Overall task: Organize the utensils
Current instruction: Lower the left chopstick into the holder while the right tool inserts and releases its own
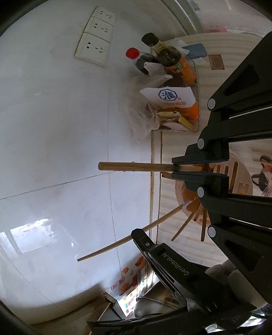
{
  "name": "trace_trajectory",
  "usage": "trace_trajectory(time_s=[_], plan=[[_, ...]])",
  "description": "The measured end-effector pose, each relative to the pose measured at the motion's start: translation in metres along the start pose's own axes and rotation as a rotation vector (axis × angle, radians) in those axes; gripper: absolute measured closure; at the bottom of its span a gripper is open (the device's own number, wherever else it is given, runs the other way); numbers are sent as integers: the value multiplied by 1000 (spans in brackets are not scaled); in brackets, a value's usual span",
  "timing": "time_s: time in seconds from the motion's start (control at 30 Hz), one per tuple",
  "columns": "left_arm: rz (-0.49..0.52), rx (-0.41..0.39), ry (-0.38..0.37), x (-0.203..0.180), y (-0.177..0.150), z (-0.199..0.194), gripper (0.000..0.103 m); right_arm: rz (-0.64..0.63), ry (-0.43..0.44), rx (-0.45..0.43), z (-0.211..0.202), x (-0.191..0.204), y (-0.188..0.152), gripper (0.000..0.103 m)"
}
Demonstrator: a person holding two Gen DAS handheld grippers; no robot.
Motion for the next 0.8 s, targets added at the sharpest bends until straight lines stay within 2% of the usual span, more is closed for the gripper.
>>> trace_trajectory(time_s=[0.37,0.47,0.5,0.53,0.57,0.6,0.63,0.7,0.77,0.8], plan=[[-4,70,-2,3,-7,8,98,18,19,28,9,-4,-2,96],[2,94,12,2,-6,0,94,29,56,66,14,-6,-3,96],[9,97,15,1,-6,-5,85,35,69,71,15,-7,-3,95],[22,90,17,-1,-4,-13,67,37,78,73,14,-7,-4,93],[29,77,22,-1,-4,-19,56,36,84,68,12,-7,-4,83],[33,55,33,0,-1,-29,34,42,81,53,8,-10,-5,75],[37,31,43,1,1,-39,24,48,79,41,5,-12,-5,63],[45,-23,64,4,6,-59,21,74,84,4,-8,-19,-6,60],[49,-43,92,10,11,-74,12,88,82,-24,-20,-25,-6,60],[50,-64,107,14,12,-82,0,90,77,-41,-26,-28,-7,60]])
Point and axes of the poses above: each gripper's, at about its wrist camera, not at the fingertips, and z roughly the way its jaws point, x to its left, y to its top, the point moved 1 cm from there along z, roughly the way its jaws point, and after that the axes turned 14 degrees about -z, right-handed, at the moved point
